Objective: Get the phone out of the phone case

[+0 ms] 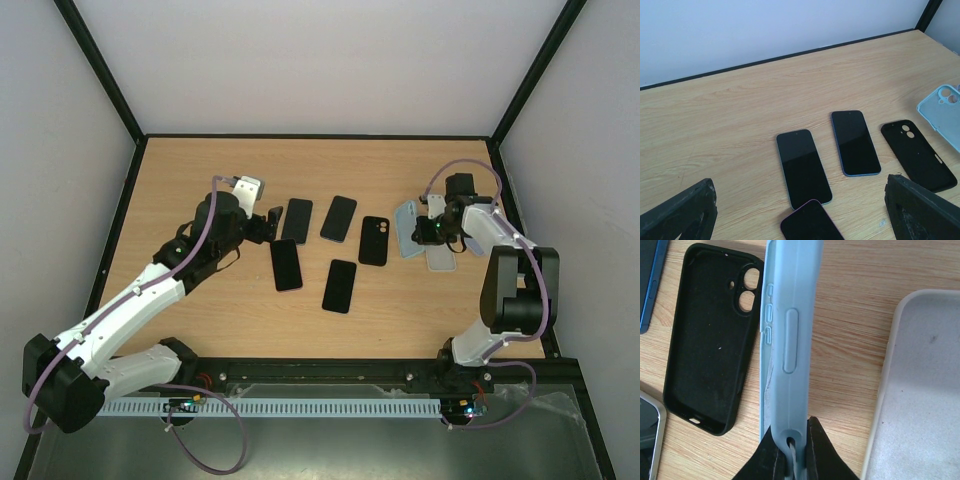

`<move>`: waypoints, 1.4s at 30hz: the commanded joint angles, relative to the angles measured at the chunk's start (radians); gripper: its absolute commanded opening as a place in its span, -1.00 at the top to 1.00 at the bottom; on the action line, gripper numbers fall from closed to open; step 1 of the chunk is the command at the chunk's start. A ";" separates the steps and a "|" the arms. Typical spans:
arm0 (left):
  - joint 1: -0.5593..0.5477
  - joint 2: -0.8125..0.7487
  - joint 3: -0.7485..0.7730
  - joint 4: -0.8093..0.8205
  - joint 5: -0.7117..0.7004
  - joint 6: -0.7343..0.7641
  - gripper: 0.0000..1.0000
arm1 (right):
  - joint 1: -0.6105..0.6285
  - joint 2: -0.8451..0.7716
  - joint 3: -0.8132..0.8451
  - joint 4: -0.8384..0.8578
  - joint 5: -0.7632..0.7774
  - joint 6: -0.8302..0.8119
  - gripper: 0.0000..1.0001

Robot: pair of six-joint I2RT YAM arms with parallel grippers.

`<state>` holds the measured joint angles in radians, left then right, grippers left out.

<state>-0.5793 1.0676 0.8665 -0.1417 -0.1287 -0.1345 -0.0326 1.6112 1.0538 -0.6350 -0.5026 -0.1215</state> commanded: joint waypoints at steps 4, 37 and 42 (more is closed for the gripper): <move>0.001 0.002 0.000 0.004 0.011 0.013 -0.81 | -0.001 0.078 -0.014 0.023 -0.056 0.052 0.94; -0.003 0.608 0.228 -0.103 -0.025 -0.342 -1.00 | -0.011 -0.702 -0.286 0.251 -0.092 0.070 -0.32; -0.001 0.730 0.336 -0.147 0.022 -0.317 -1.00 | -0.011 -0.719 -0.301 0.247 -0.071 0.056 -0.32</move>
<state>-0.5831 1.7451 1.1213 -0.2379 -0.1429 -0.4541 -0.0402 0.8993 0.7593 -0.4400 -0.5659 -0.0532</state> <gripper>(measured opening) 0.996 0.662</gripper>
